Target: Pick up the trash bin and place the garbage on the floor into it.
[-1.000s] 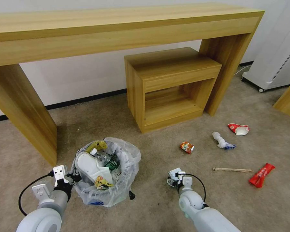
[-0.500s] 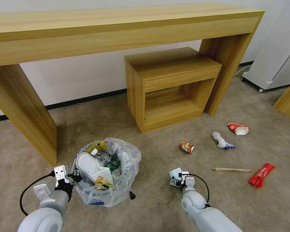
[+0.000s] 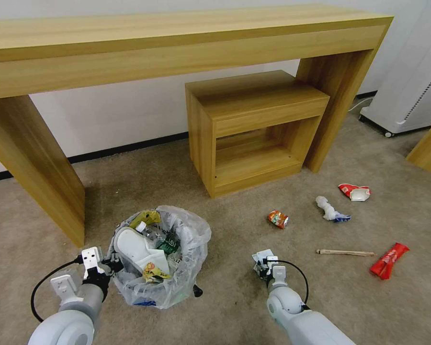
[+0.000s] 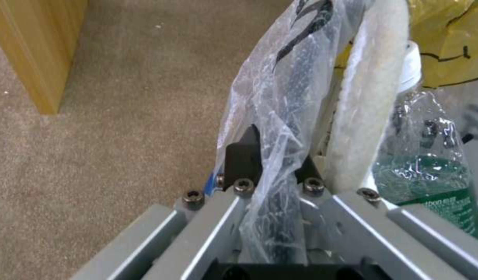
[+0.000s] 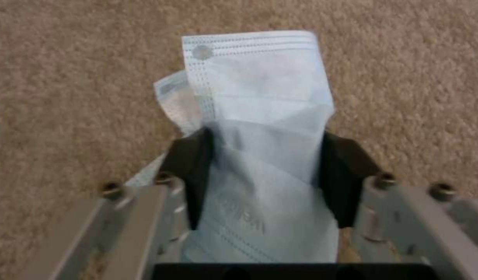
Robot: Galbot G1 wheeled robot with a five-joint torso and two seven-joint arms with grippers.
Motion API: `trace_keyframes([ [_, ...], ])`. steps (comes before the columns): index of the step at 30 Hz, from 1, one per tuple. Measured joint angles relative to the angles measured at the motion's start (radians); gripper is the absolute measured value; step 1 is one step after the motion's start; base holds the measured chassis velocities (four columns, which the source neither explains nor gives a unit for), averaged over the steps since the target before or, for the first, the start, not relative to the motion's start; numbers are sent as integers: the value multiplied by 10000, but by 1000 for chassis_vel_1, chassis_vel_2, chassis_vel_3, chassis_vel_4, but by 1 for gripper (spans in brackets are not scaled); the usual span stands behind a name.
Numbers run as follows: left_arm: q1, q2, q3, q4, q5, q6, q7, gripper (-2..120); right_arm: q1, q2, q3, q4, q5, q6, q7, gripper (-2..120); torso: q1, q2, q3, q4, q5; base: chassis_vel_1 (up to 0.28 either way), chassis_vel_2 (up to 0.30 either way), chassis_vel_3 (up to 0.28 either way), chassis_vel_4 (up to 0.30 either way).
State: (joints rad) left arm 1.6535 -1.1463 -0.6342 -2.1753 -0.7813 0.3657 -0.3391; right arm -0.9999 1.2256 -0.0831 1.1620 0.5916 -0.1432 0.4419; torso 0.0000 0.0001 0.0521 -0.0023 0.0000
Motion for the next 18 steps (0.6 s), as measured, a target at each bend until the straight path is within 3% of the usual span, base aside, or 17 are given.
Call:
trace_keyframes([
  [3, -16, 13, -2, -5, -3, -3, 2, 1, -38, -10, 42, -23, -99, 58, -16, 27, 0, 0, 0, -5, 0, 0, 0, 0, 0],
  [7, -34, 22, 12, 8, -3, -3, 2, 1, -103, -94, 120, 76, -143, 170, -46, 13, 0, 0, 1, -6, 0, 0, 0, 0, 0],
  [12, -67, 39, 21, 70, -7, -4, 3, 1, -215, -398, 294, 475, -101, 889, -543, 8, 0, 0, 2, -7, 1, 0, 0, 0, 0],
  [15, -104, 48, 27, 146, -6, -4, 1, 1, -382, -1068, 581, 1471, 180, 1905, -1494, 7, 0, 0, 2, -5, -1, 0, 0, 0, 0],
  [18, -122, 44, 43, 150, -6, -4, 2, 1, -506, -1560, 811, 2254, 502, 2308, -1897, 7, 1, 0, 2, -5, 0, 0, 0, 0, 0],
])
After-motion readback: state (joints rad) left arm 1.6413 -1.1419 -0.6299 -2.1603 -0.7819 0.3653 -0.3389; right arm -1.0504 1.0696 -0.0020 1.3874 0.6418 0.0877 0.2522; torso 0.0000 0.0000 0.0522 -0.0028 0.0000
